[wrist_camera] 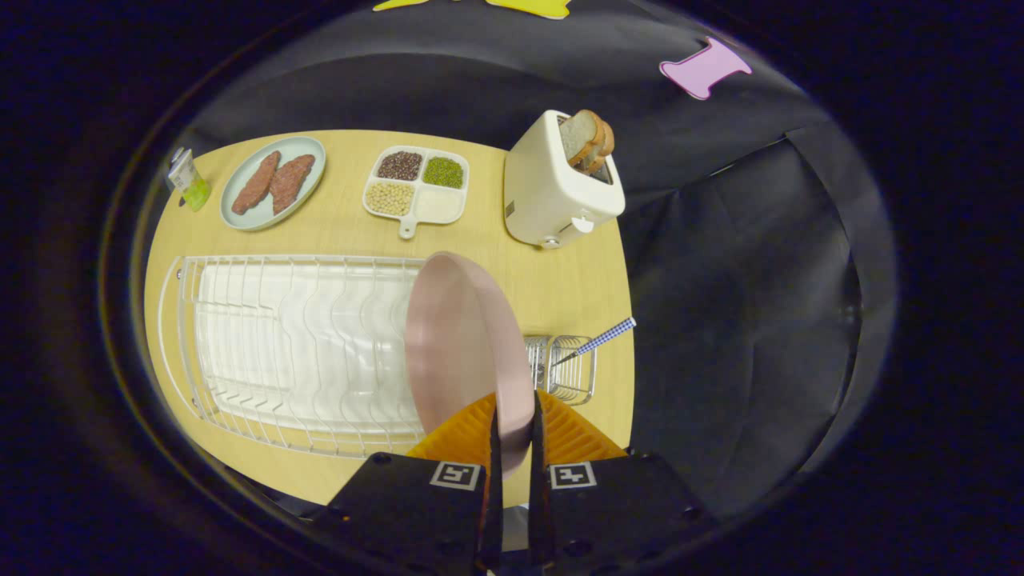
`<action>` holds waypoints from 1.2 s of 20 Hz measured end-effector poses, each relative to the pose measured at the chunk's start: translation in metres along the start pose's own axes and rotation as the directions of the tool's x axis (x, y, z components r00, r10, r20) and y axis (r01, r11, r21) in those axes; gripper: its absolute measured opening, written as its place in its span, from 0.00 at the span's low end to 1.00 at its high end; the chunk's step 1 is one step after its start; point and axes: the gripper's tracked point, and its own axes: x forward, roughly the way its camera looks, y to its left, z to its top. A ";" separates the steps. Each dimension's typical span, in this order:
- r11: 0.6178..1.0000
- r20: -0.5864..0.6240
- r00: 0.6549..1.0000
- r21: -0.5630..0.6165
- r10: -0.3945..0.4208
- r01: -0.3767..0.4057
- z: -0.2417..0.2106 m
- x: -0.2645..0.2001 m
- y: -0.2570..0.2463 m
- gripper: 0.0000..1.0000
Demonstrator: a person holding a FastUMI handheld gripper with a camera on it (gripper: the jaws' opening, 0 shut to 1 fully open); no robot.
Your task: Take the plate from the dish rack, then take the spoon from the basket and place it into the plate.
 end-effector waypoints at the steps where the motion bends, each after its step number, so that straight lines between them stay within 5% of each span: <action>1: 1.000 0.028 0.999 0.009 -0.022 0.021 0.002 -0.002 -0.006 0.18; 5: 0.999 0.054 0.998 0.025 0.018 -0.020 -0.012 -0.014 -0.012 0.18; 8: 0.981 0.029 0.982 0.055 0.184 -0.186 -0.047 -0.020 -0.001 0.18; 17: 0.829 0.015 0.841 0.161 0.541 -0.536 -0.190 -0.002 0.035 0.17; 21: 0.762 -0.013 0.781 0.230 0.624 -0.605 -0.242 0.023 0.060 0.18; 24: 0.755 -0.026 0.777 0.261 0.629 -0.602 -0.262 0.054 0.075 0.17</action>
